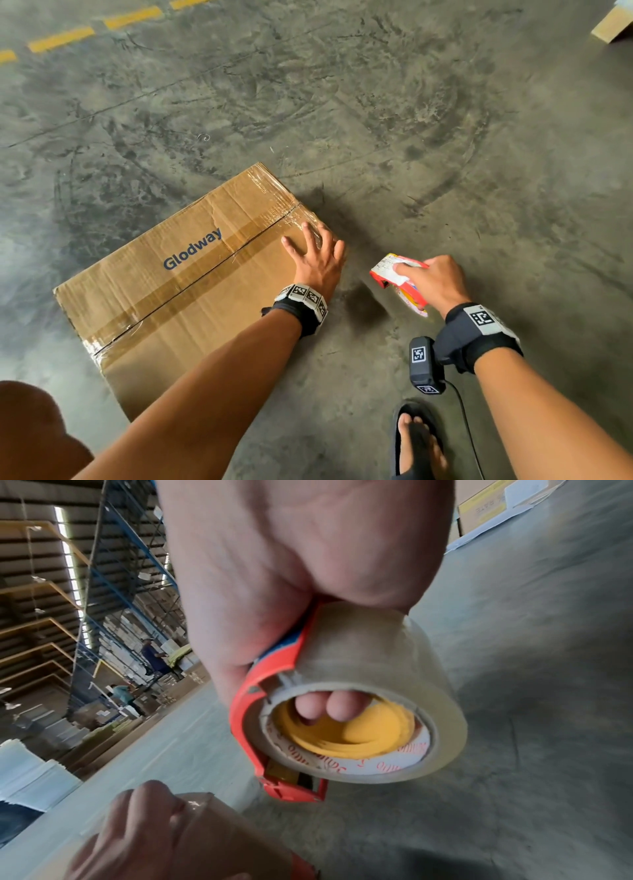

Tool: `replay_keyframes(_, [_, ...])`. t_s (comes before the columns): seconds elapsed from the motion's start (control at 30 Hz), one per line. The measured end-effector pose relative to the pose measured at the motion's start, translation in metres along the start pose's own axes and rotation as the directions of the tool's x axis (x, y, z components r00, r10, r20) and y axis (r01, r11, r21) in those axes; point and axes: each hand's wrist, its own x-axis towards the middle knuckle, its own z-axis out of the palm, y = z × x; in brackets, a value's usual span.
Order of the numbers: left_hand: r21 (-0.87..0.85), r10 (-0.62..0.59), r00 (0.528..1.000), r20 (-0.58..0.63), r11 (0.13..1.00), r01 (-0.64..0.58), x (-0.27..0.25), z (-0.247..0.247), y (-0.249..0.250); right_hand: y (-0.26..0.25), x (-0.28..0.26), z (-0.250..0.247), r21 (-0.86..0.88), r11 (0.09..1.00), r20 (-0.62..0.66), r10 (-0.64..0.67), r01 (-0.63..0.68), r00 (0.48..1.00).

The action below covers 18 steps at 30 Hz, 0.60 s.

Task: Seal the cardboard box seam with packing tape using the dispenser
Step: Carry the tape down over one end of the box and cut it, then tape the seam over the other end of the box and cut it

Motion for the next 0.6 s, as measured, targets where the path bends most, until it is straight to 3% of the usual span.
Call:
replay_keyframes(0.2, [-0.002, -0.006, 1.0, 0.018, 1.0, 0.006, 0.0, 0.004, 0.0, -0.026, 0.022, -0.006, 0.029, 0.995, -0.016, -0.098, 0.098, 0.995])
replay_keyframes(0.4, [-0.049, 0.039, 0.992, 0.117, 0.998, -0.034, -0.006, -0.018, -0.011, -0.089, 0.046, -0.014, 0.075, 0.958, 0.003, -0.279, 0.278, 0.96])
replay_keyframes(0.53, [-0.308, 0.021, 0.997, 0.081, 0.951, 0.005, -0.006, -0.038, -0.041, -0.123, 0.053, -0.009, 0.213, 0.901, 0.112, -0.407, 0.378, 0.907])
replay_keyframes(0.6, [-0.577, -0.081, 0.994, 0.072, 0.81, 0.108, -0.007, -0.05, -0.062, -0.139, 0.055, -0.003, 0.317, 0.851, 0.191, -0.491, 0.42, 0.85])
